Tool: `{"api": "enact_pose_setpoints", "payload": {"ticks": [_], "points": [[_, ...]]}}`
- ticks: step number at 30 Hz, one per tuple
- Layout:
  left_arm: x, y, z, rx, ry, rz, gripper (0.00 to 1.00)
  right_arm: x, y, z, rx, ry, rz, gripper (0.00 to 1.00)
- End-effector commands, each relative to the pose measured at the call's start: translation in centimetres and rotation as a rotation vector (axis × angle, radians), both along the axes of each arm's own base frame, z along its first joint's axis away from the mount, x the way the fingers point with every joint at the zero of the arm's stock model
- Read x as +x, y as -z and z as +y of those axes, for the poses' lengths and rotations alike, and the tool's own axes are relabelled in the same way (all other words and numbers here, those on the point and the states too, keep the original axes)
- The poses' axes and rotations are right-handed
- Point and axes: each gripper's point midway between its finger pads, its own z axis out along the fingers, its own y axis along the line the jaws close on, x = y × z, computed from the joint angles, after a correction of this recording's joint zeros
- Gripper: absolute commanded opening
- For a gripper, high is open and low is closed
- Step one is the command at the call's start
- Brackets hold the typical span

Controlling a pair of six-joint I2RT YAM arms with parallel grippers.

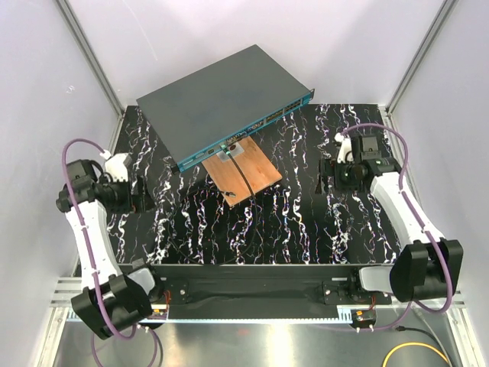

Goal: Insert the plug into the switch port

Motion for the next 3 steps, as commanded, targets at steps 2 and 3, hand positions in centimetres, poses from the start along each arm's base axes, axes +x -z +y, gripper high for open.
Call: {"api": "enact_pose_setpoints", "payload": {"ticks": [2, 3], "points": [[1.00, -0.01, 1.57, 0.081, 0.013, -0.028, 0.99, 0.92, -2.50, 0.39, 0.022, -0.047, -0.119, 1.00], [1.11, 0.10, 1.79, 0.083, 0.003, -0.021, 0.99, 0.90, -2.55, 0.43, 0.023, -0.051, -0.122, 1.00]]}}
